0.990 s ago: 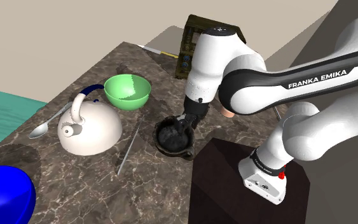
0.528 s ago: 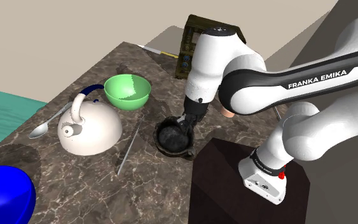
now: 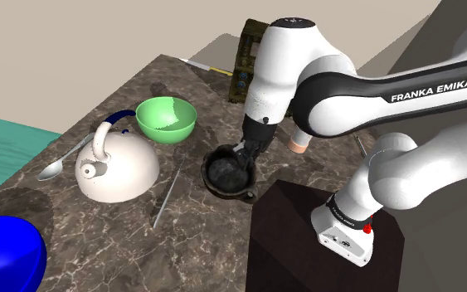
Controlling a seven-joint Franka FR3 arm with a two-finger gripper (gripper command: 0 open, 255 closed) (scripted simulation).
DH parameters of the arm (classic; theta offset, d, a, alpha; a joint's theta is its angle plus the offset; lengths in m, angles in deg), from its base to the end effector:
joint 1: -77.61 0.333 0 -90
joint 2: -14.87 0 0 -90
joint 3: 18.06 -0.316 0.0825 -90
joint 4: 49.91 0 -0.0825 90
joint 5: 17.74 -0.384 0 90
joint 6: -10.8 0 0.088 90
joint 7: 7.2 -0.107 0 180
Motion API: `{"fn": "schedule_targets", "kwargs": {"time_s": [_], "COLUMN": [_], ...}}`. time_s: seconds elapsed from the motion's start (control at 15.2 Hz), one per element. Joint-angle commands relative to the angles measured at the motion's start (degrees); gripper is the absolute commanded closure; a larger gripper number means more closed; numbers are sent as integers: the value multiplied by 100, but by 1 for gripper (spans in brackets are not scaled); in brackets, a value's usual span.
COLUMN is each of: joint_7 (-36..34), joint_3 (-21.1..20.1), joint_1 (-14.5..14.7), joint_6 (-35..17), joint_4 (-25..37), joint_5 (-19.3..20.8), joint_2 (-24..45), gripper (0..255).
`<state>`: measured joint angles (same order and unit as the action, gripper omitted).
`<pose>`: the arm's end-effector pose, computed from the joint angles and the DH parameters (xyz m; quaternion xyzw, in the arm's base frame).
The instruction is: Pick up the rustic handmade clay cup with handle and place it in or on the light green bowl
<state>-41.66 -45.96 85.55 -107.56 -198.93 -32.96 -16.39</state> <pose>0.3031 0.2311 0.4098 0.9962 -0.0863 -0.0071 0.0129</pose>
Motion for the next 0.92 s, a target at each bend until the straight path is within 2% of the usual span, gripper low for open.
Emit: {"fn": "schedule_targets", "kwargs": {"time_s": [0.0,0.86], "joint_7": [-2,7], "joint_3": [36,287], "joint_1": [-1,-29], "joint_6": [166,1254], "joint_4": [112,907], "joint_5": [17,152], "joint_2": [-57,-351], "gripper": [255,255]}}
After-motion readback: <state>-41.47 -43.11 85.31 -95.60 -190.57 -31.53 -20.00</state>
